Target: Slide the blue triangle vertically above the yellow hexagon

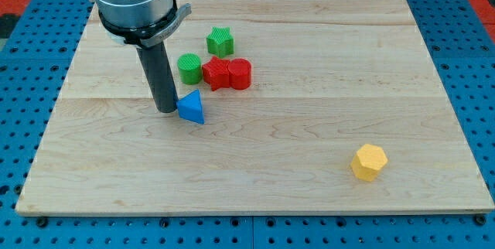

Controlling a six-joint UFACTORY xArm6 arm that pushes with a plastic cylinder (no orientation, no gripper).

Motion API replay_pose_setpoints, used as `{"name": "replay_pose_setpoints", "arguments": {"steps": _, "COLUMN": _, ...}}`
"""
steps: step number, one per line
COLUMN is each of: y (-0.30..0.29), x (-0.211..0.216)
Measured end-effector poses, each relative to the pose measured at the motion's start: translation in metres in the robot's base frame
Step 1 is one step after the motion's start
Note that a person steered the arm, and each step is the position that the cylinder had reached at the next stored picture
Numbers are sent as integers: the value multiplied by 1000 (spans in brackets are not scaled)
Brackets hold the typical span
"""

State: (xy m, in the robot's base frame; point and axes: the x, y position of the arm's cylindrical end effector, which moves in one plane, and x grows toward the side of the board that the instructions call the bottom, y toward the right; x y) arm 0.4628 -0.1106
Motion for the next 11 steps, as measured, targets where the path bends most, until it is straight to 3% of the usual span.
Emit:
{"name": "replay_pose_setpoints", "arguments": {"steps": 2, "y": 103, "x": 4}}
{"name": "replay_pose_setpoints", "arguments": {"steps": 3, "y": 46, "x": 5}}
{"name": "replay_pose_setpoints", "arguments": {"steps": 4, "y": 53, "x": 34}}
{"name": "replay_pose_setpoints", "arguments": {"steps": 7, "y": 216, "x": -3}}
{"name": "replay_pose_setpoints", "arguments": {"steps": 8, "y": 274, "x": -44}}
{"name": "replay_pose_setpoints", "arguments": {"steps": 11, "y": 278, "x": 58}}
